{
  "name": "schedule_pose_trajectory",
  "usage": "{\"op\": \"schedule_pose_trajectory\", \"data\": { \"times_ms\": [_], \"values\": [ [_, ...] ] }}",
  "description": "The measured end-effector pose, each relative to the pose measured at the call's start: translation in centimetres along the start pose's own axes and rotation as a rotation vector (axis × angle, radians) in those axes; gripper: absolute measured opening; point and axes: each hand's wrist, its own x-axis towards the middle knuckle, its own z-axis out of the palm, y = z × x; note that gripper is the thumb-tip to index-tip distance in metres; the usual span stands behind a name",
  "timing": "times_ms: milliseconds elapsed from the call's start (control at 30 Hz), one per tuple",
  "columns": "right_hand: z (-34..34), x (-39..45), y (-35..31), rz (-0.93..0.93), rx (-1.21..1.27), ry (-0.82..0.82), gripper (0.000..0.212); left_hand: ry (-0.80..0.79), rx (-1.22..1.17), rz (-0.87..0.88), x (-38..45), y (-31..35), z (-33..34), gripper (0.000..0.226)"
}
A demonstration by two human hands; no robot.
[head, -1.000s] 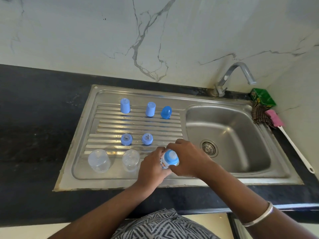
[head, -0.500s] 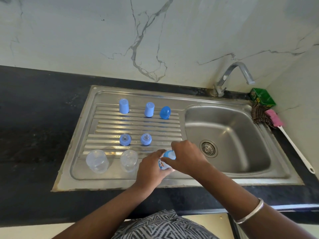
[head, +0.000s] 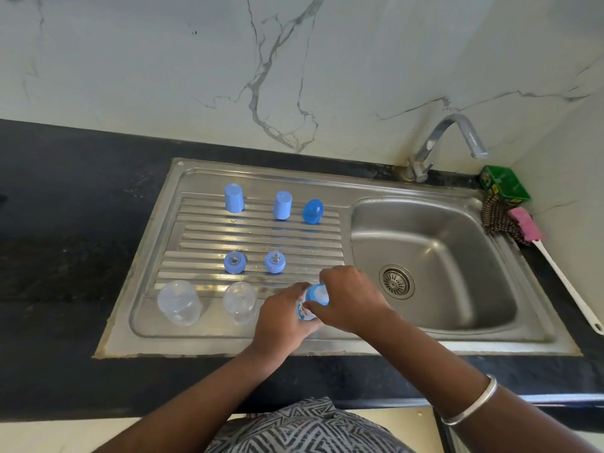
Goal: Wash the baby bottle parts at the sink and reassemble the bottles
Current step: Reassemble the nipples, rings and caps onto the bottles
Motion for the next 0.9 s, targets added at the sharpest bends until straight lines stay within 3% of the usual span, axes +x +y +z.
{"op": "schedule_pose_trajectory", "data": {
  "times_ms": [433, 533, 633, 733, 900],
  "values": [
    [0.7, 0.2, 1.0, 0.013, 0.063, 0.023, 0.048, 0.017, -0.048, -0.063, -0.4, -0.1, 0.5, 0.049],
    [-0.3, 0.9, 2.1, -0.007, 0.266, 0.003, 0.072, -0.019, -0.073, -0.109, -0.5, -0.3, 0.6, 0.052],
    [-0.1, 3.0, 3.8, 0.042, 0.438, 0.147, 0.061, -0.012, -0.086, -0.134, -0.7, 0.0, 0.6, 0.056],
    [0.8, 6.7, 5.4, 0.102, 0.321, 0.218, 0.044, -0.007, -0.097, -0.152, -0.9, 0.4, 0.7, 0.056],
    [0.4, 13.3, 6.4, 0.057, 0.152, 0.255, 0.063, -0.017, -0.091, -0.198, -0.8, 0.5, 0.6, 0.055]
  ]
}}
